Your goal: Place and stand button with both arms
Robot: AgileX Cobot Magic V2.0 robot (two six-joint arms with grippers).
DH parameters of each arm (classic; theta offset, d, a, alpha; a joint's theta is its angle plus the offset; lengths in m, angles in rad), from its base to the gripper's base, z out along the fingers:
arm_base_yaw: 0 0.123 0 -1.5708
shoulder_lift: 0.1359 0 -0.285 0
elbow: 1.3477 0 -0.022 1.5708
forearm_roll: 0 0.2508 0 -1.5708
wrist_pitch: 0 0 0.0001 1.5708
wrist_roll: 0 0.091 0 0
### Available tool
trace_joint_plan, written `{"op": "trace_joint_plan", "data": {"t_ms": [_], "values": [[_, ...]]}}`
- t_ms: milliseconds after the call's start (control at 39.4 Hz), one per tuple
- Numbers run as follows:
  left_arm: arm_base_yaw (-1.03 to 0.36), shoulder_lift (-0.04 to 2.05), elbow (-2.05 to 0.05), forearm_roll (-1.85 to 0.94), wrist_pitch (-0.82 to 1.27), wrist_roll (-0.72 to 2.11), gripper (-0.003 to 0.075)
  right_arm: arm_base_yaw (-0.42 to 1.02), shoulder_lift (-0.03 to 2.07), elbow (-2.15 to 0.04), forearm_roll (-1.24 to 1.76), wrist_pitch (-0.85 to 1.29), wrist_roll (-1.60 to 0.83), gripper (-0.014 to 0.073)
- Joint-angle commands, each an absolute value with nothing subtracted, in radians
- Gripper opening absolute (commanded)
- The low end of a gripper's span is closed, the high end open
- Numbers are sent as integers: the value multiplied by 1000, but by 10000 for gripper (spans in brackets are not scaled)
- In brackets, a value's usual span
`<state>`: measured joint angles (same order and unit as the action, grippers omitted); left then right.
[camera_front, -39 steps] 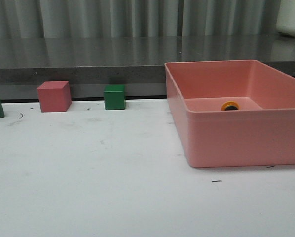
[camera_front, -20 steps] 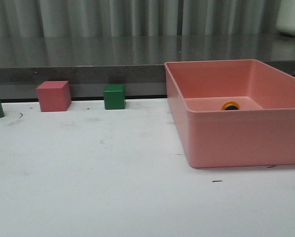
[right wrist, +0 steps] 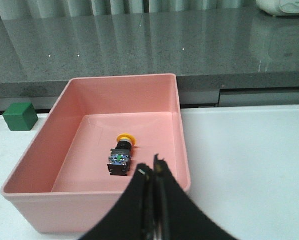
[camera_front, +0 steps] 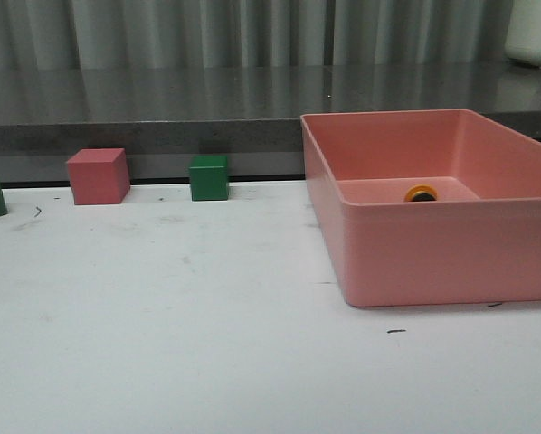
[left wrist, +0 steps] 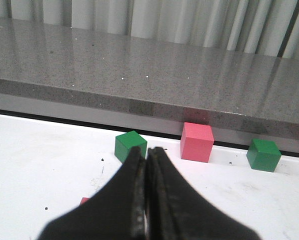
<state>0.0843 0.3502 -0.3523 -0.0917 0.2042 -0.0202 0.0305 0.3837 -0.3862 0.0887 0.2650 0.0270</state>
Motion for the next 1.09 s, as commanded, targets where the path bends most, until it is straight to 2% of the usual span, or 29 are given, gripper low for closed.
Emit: {"op": "trace_joint_plan", "data": {"t_ms": [0,152,229,279,330,407,432,508,584,661,838,1067], "values": [[78,383,-400,-96,119,-25,-20,23,433,-429,87,147,22,-68],[78,386,-400,-96,111,-25,1,23,437,-429,87,103,22,-67],[78,386,-400,-96,107,-25,87,23,437,-429,87,106,22,-34],[78,386,-400,-96,104,-25,191,23,437,-429,87,107,22,18],[78,386,-400,-96,98,-25,304,23,437,-429,87,107,22,110],[78,386,-400,-96,89,-25,514,23,437,-429,87,107,22,299],[78,386,-398,-96,83,-25,566,23,437,-429,87,107,22,386],[78,386,-398,-96,81,-25,666,23,437,-429,87,103,22,547],[78,386,-398,-96,71,-25,685,23,437,-429,87,99,22,667],[78,386,-398,-96,50,-25,673,23,437,-429,88,92,22,641],[78,386,-398,-96,28,-25,672,24,484,-450,88,45,22,641],[78,386,-398,-96,29,-25,672,24,764,-600,88,52,22,641]]}}
